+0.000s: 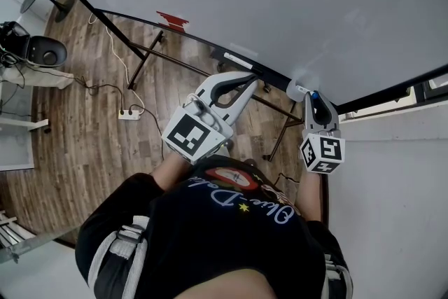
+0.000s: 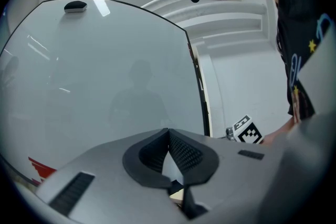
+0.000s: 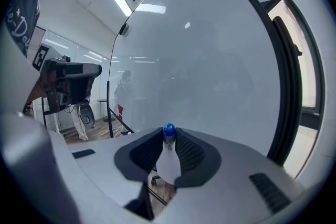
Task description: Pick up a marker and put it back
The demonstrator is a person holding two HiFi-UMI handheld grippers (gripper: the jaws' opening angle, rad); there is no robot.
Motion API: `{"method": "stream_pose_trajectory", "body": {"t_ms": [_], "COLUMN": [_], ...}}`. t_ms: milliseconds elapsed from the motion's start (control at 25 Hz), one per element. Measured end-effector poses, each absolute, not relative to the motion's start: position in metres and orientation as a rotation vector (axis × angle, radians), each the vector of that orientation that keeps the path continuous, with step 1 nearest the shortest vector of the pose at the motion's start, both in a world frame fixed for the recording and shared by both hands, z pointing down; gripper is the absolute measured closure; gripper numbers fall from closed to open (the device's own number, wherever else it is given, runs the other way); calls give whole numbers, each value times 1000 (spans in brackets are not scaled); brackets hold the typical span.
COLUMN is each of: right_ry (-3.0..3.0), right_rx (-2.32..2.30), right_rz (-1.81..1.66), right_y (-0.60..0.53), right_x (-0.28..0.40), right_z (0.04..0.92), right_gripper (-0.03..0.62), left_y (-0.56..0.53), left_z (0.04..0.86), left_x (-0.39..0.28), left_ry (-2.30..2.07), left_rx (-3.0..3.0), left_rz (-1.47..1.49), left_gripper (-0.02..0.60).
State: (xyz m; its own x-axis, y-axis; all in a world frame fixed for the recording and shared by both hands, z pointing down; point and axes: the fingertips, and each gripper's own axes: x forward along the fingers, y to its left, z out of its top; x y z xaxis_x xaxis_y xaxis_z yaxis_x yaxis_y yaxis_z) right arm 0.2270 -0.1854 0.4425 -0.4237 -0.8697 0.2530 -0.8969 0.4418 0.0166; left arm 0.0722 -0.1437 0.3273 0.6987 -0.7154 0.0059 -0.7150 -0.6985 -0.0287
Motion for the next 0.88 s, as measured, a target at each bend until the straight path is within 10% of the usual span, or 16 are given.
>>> {"method": "stream_pose_trajectory", "body": {"t_ms": [880], "right_ry": [-2433], "right_rx": [1541], "right_rz": [172], "right_y": [-186], "right_x": [231], "right_z": [444], "right_gripper": [508], "left_y": [-147], "left_z": [326], "left_x": [74], "left_ry": [1205], "left_rx": [-2875], "left_rz": [-10], "left_gripper": [578]}}
